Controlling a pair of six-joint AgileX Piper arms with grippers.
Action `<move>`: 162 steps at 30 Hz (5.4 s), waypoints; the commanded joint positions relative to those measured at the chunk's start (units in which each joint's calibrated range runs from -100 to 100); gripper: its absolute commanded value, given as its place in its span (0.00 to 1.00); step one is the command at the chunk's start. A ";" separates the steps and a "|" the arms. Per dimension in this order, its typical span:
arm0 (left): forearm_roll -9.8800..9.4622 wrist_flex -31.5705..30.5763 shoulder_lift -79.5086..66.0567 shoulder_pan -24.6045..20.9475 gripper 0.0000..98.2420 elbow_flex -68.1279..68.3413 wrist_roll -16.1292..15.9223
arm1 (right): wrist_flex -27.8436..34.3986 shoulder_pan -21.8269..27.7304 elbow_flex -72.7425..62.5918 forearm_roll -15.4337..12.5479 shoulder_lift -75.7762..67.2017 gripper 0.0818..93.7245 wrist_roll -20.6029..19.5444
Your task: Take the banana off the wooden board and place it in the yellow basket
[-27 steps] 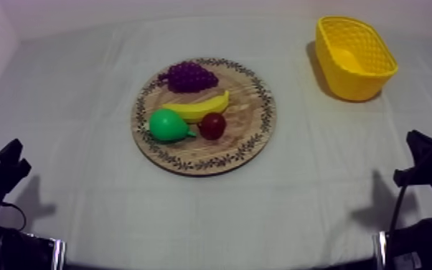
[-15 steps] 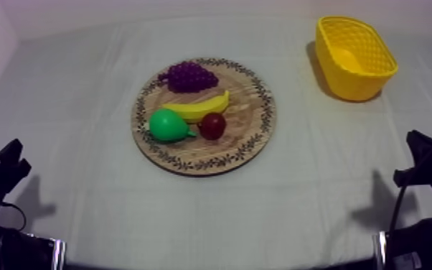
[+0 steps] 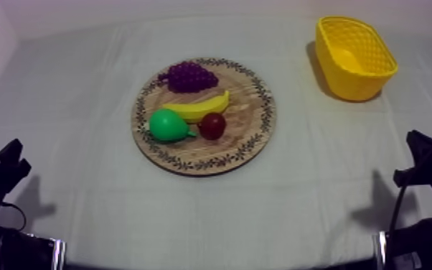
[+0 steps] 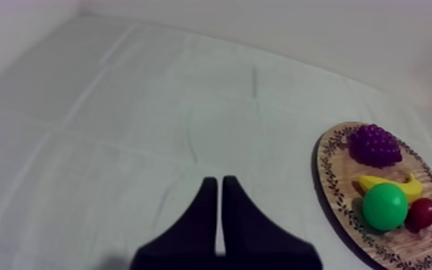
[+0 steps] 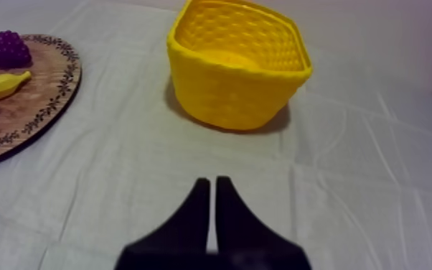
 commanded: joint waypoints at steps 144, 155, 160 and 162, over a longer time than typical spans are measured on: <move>0.00 -0.01 0.00 0.02 0.00 0.01 0.00 | 36.93 -26.27 -87.00 5.01 72.79 0.00 -2.95; 0.00 -0.01 0.00 0.02 0.00 0.01 0.01 | 36.52 -26.42 -87.00 4.47 74.45 0.00 -0.97; 0.00 -0.01 0.00 0.02 0.00 0.01 0.00 | 36.22 -26.87 -88.60 3.61 76.59 0.00 1.98; 0.00 -0.01 0.00 0.02 0.00 0.01 0.01 | 36.32 -27.09 -90.07 3.38 77.82 0.00 2.94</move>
